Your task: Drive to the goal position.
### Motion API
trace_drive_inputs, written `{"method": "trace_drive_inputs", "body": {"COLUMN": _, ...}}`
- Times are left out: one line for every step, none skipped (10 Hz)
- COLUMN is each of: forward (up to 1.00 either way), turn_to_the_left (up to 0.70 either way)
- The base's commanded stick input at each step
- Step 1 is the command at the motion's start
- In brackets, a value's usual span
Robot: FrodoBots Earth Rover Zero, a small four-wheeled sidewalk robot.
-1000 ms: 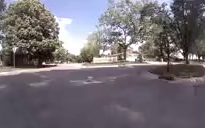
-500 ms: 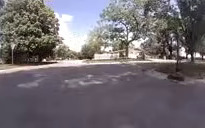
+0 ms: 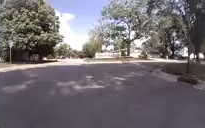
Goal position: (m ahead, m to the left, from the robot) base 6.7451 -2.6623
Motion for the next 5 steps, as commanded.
{"method": "trace_drive_inputs", "body": {"forward": 1.00, "turn_to_the_left": -0.24}}
{"method": "trace_drive_inputs", "body": {"forward": 1.00, "turn_to_the_left": -0.03}}
{"method": "trace_drive_inputs", "body": {"forward": 1.00, "turn_to_the_left": 0.00}}
{"method": "trace_drive_inputs", "body": {"forward": 1.00, "turn_to_the_left": 0.00}}
{"method": "trace_drive_inputs", "body": {"forward": 1.00, "turn_to_the_left": 0.00}}
